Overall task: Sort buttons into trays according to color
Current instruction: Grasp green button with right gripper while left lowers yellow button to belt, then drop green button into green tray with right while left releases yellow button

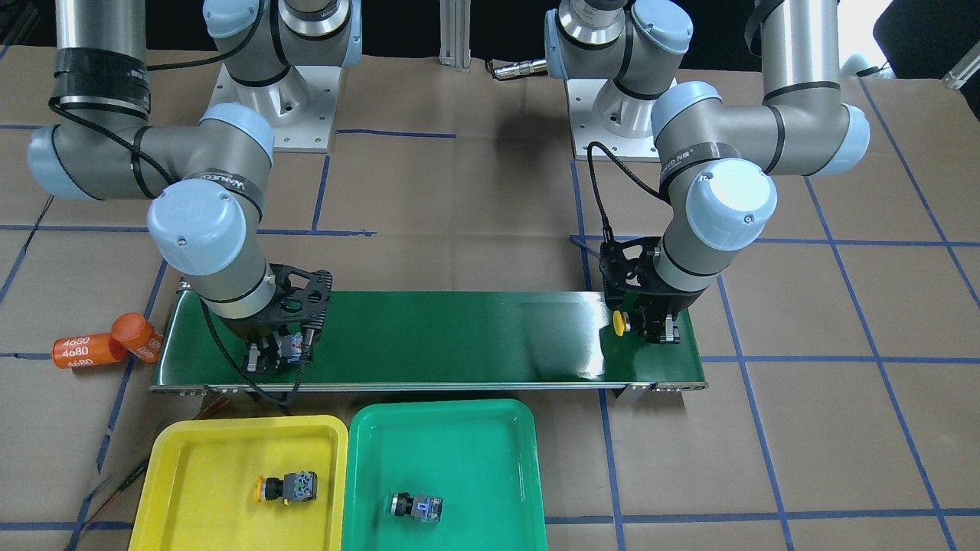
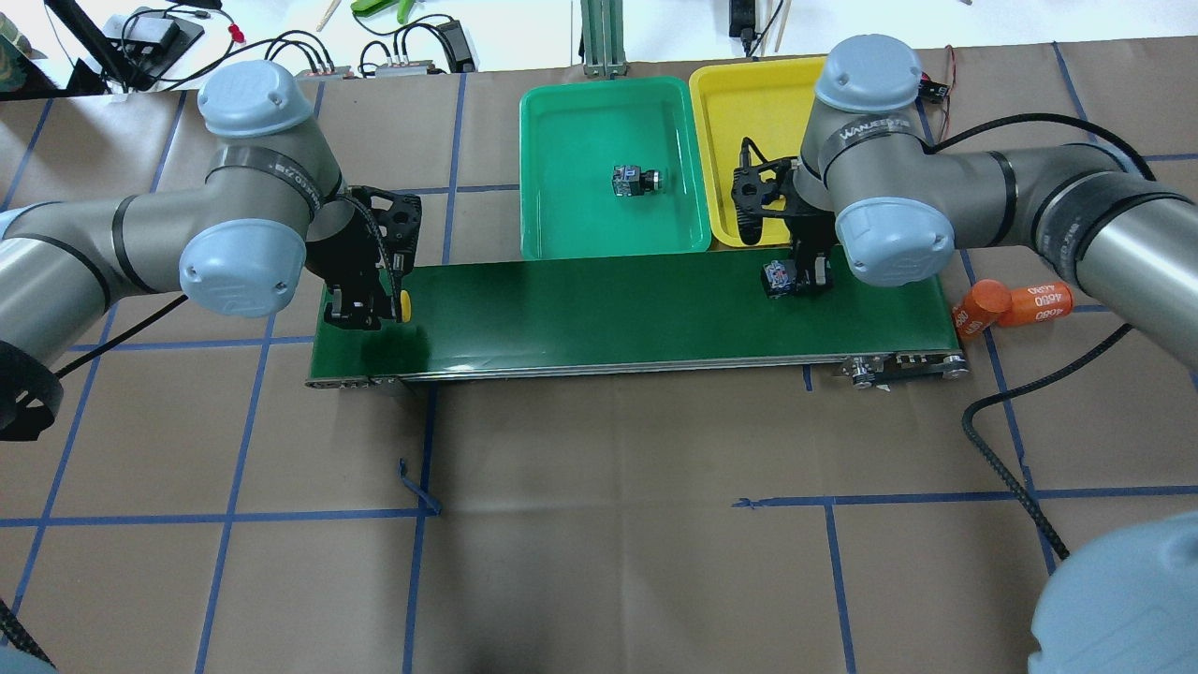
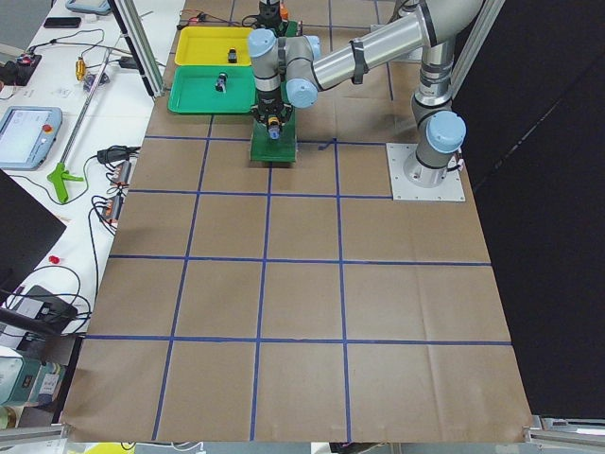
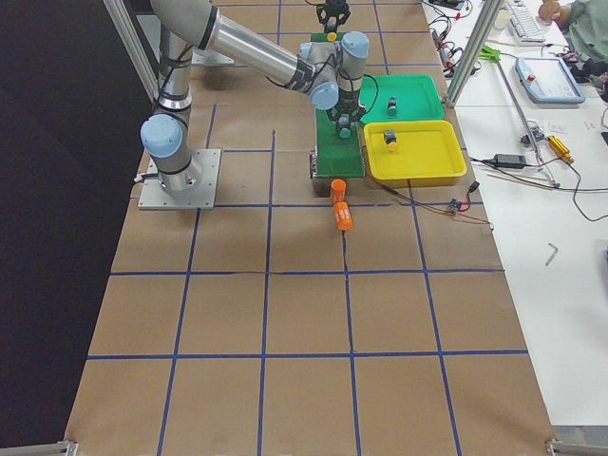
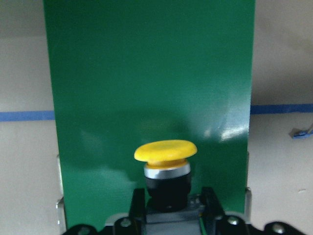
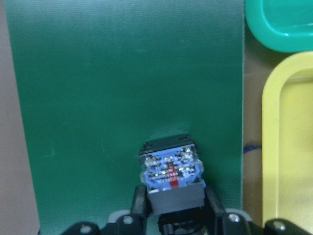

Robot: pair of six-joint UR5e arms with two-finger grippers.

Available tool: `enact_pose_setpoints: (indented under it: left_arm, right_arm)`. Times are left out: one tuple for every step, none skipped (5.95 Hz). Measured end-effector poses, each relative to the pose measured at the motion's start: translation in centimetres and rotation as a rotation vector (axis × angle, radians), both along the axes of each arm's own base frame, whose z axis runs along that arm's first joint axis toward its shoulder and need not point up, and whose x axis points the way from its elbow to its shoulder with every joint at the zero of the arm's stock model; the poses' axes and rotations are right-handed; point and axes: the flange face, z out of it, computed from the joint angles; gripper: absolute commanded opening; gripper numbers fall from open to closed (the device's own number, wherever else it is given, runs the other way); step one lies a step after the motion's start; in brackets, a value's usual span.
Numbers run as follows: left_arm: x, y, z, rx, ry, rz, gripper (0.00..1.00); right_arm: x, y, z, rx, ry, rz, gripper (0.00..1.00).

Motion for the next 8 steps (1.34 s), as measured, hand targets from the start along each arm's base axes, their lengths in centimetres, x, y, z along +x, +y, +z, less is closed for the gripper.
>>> enact_pose_setpoints:
  left_arm:
    - [-0.1,0.1,-0.8,-0.003,0.010,-0.002,0.98]
    - [-0.2,-0.1,-1.1,-0.009,0.015,0.004,0.97]
    - [-0.4,-0.3,-0.4,-0.025,0.030,0.040,0.97]
    - [-0.6,-0.3,1.1,-0.036,0.044,0.120,0.97]
    - [-0.7,-0.5,3.6,-0.023,0.046,0.233,0.97]
    - [-0.9,-0.9,7.3,0.017,0.055,0.371,0.97]
    - [-1.5,-1.1,11.7,0.041,0.062,0.525,0.97]
    - [-2.9,-1.0,15.9,0.036,0.054,0.689,0.98]
  right_arm:
    - [-1.7,0.1,2.6,-0.006,0.009,0.004,0.10]
    - [-2.6,-0.2,6.1,-0.028,0.018,0.004,0.10]
    - [-2.5,-1.6,9.4,-0.061,0.018,0.006,0.10]
    - [-1.8,-4.3,10.8,-0.086,0.007,0.014,0.11]
    - [0.0,-8.0,10.5,-0.102,-0.010,0.029,0.11]
    - [2.6,-12.1,9.5,-0.123,-0.032,0.041,0.12]
    - [5.5,-15.9,8.1,-0.145,-0.066,0.044,0.12]
    - [8.2,-18.7,6.5,-0.161,-0.103,0.039,0.21]
